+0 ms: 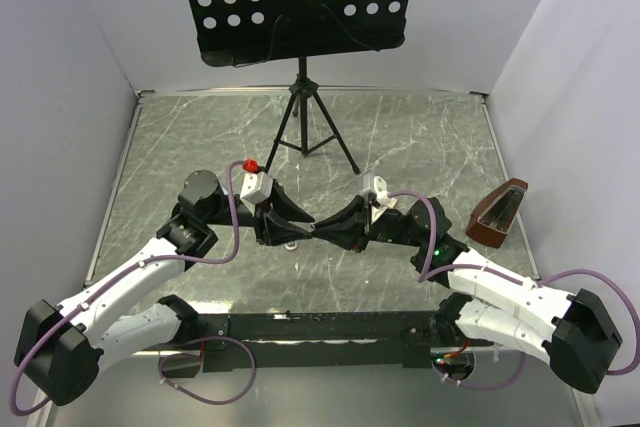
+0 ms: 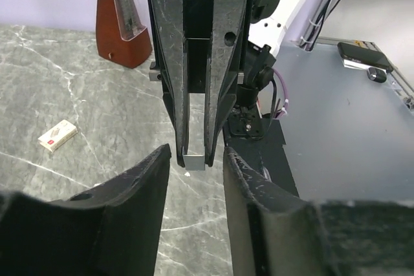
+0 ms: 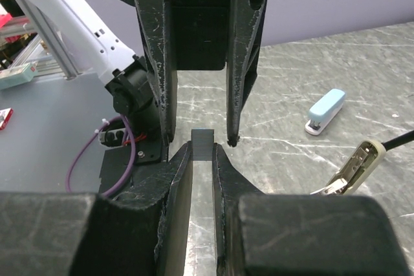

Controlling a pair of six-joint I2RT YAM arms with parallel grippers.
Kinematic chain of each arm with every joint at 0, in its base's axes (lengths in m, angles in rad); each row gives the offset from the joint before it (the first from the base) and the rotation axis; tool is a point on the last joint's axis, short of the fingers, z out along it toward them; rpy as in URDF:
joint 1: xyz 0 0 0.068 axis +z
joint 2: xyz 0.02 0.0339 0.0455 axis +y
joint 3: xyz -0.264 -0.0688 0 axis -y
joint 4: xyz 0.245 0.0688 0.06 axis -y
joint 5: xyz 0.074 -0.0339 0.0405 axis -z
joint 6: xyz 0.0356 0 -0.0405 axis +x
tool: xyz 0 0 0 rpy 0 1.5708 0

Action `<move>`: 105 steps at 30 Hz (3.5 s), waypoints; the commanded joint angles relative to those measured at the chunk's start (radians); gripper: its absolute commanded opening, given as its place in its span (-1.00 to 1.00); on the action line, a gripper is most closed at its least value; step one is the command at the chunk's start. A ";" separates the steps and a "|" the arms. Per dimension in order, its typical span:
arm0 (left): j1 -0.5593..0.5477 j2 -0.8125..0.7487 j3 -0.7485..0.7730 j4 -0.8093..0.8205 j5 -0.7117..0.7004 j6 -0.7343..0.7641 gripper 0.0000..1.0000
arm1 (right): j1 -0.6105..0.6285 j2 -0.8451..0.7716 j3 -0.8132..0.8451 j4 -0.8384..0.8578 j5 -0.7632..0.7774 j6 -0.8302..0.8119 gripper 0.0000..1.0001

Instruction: Load the staples into the stapler

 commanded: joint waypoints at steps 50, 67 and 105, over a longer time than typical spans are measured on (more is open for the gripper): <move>-0.006 0.011 0.060 -0.061 -0.003 0.012 -0.90 | 0.006 -0.008 -0.014 0.027 0.075 -0.023 -0.06; -0.006 0.083 0.184 -0.551 -1.022 -0.422 -0.97 | -0.181 0.018 -0.059 -0.104 0.292 0.119 0.99; -0.212 0.695 0.592 -1.228 -1.393 -1.002 -0.98 | -0.273 0.110 -0.118 -0.207 0.748 0.160 0.99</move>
